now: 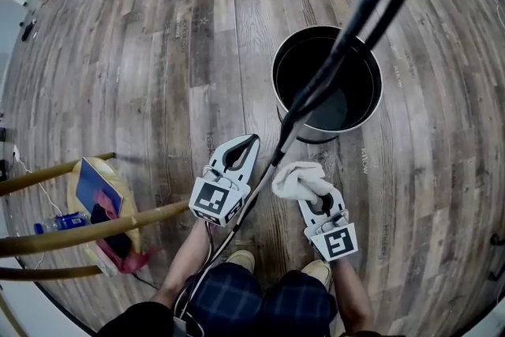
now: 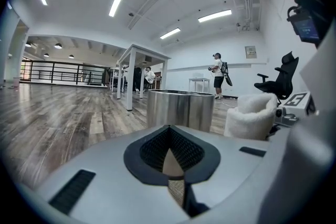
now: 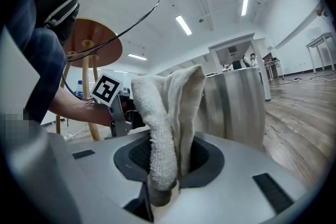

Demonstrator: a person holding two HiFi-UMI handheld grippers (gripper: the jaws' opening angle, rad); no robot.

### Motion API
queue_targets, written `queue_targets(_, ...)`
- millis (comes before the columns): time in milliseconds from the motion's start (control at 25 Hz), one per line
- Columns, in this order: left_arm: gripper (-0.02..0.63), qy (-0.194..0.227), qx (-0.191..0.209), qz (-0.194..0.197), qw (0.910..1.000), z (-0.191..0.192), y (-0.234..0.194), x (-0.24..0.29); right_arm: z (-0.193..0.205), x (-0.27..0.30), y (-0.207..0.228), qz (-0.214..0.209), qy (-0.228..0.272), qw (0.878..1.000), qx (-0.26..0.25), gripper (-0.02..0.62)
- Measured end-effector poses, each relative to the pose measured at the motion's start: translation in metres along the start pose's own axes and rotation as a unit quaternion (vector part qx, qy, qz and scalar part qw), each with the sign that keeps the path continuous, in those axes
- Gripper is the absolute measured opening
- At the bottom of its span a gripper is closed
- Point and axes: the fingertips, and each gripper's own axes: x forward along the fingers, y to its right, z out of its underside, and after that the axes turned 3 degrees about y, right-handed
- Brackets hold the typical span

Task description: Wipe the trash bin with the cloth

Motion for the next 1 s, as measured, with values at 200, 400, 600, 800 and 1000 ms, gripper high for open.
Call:
queue_targets(200, -0.003, 0.001, -0.004, -0.018, 0.9998, 0.001, -0.012, -0.006, 0.019, 0.043, -0.015, -0.024, -0.032, 0.999, 0.007, 0.097)
queue_targets(400, -0.003, 0.000, 0.001, -0.012, 0.9999, 0.002, -0.011, -0.007, 0.037, 0.077, 0.005, 0.004, -0.051, 0.999, 0.020, 0.097)
queue_targets(600, -0.003, -0.001, -0.002, -0.009, 1.0000, 0.003, -0.007, -0.005, 0.042, 0.089, 0.036, 0.041, -0.062, 0.997, 0.019, 0.095)
queue_targets(800, -0.003, -0.002, -0.004, -0.012, 0.9999, 0.004, -0.007, -0.005, 0.039, 0.079, 0.044, 0.047, -0.058, 0.997, 0.013, 0.097)
queue_targets(1000, -0.003, -0.004, -0.008, -0.015, 0.9998, 0.007, -0.007, -0.005, 0.043, 0.049, 0.071, 0.089, -0.052, 0.994, 0.026, 0.095)
